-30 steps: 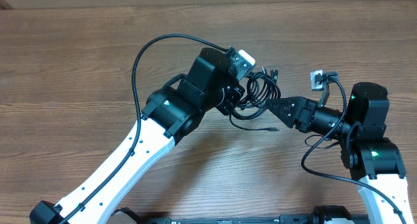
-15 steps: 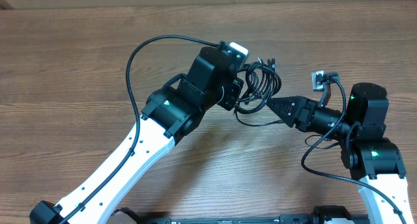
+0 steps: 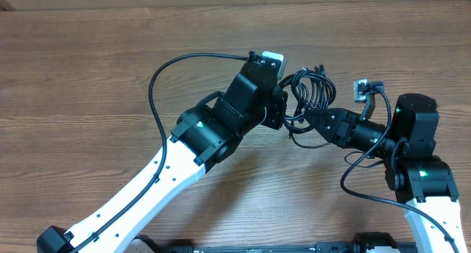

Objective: Untangle cables

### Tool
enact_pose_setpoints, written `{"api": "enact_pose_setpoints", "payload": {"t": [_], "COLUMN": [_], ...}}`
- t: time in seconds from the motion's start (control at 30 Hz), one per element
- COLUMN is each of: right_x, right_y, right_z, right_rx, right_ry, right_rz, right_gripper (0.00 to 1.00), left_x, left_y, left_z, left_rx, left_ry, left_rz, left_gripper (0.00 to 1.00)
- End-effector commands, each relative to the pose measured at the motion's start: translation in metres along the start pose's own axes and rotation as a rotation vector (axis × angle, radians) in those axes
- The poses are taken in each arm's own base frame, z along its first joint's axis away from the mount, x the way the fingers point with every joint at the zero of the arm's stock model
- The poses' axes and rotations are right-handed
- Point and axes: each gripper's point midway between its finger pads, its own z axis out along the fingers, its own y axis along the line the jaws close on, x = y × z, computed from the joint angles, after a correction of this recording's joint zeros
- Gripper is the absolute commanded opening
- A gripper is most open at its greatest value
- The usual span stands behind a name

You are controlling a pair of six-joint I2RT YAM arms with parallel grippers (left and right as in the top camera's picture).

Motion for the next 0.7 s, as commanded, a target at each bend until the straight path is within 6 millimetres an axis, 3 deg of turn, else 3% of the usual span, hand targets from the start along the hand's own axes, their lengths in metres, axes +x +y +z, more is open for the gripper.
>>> {"api": "enact_pose_setpoints", "payload": {"t": [0.0, 0.13, 0.43, 0.67], "right_x": [-0.009, -0.009, -0.008, -0.008], "right_y": [0.006, 0.006, 0.005, 0.005], "right_z": [-0.003, -0.003, -0.003, -0.003], "right_rx": [0.001, 0.000, 0.001, 0.003], "right_ry": [-0.025, -0.024, -0.022, -0.021], "right_rz": [-0.023, -0.022, -0.020, -0.018], "right_gripper": [0.30, 0.18, 0.04, 0.04], "left_x": [-0.016, -0.015, -0.016, -0.017], "left_y": [-0.005, 0.000, 0.010, 0.022], "left_z": [-0.016, -0.016, -0.017, -0.018], "left_rx": [0.018, -0.009, -0.062, -0.125], "left_ry": [-0.055, -0.053, -0.067, -0.089], "left_rz": [-0.034, -0.035, -0.101, -0.199], "left_gripper": [0.04, 0.04, 0.04, 0.04]}}
